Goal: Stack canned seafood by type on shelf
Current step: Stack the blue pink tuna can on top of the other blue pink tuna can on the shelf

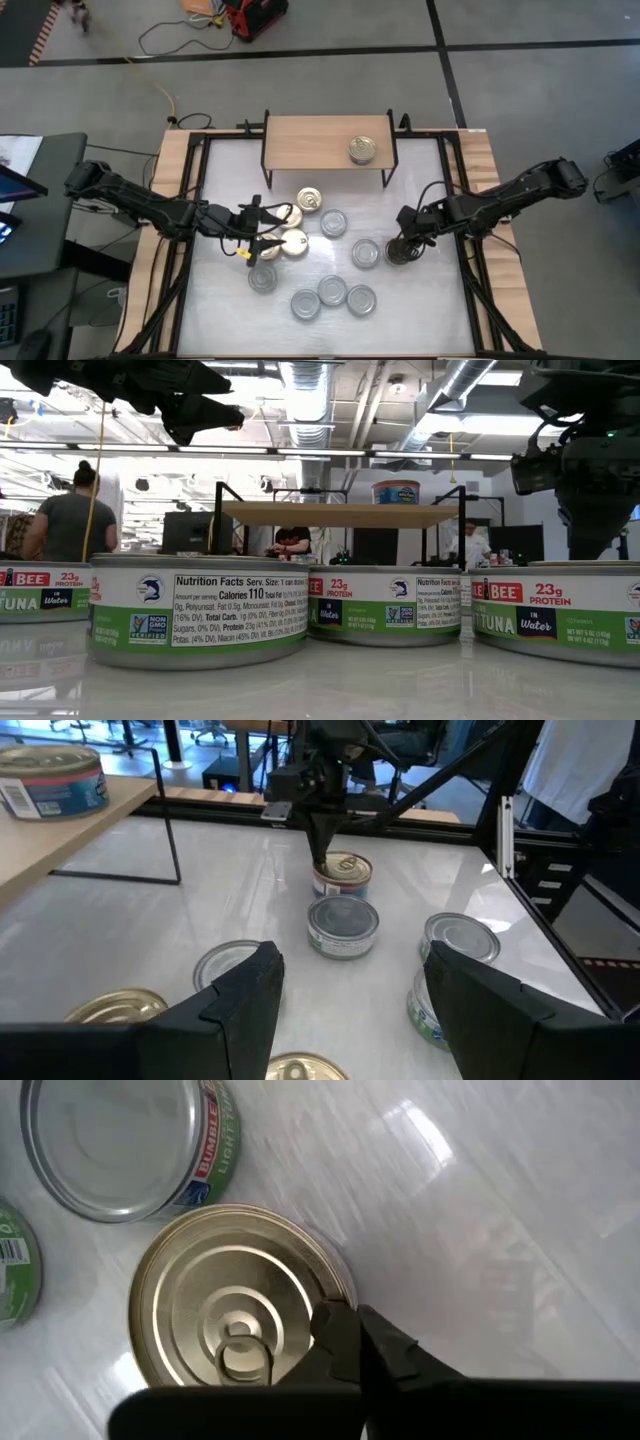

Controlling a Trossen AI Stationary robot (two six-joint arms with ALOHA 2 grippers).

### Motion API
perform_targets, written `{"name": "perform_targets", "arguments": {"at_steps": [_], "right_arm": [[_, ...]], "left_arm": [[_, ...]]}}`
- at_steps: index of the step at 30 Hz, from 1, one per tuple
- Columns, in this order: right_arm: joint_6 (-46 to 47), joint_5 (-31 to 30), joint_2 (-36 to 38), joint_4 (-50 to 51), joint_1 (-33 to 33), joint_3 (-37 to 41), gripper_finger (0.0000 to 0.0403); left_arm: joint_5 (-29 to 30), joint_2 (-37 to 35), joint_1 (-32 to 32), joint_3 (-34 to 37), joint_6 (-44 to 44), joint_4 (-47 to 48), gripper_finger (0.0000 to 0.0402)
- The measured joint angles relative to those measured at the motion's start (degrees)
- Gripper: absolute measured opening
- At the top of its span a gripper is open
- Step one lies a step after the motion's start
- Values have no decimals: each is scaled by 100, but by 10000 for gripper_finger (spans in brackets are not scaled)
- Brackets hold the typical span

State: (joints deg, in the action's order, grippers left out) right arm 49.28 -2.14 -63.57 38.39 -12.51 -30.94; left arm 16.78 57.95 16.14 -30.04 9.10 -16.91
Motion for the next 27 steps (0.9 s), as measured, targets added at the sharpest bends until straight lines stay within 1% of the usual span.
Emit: {"name": "perform_targets", "arguments": {"at_steps": [5,12,15,19,21,24,27], "right_arm": [[154,88,-5,136,144,7,21],[231,316,-20,384,553,41,11],[213,336,-52,655,721,80,11],[143,314,-42,534,825,46,11],[121,261,-27,550,855,46,17],[120,187,-33,683,857,46,37],[180,-56,-14,1065,855,-6,53]], "left_arm": [[-151,0,0,-13,70,27,233],[-149,0,0,-179,95,376,233],[-149,0,0,-179,125,395,233],[-149,0,0,-181,118,412,233],[-149,0,0,-181,115,414,233],[-149,0,0,-181,105,414,233],[-147,0,0,-181,103,418,233]]}}
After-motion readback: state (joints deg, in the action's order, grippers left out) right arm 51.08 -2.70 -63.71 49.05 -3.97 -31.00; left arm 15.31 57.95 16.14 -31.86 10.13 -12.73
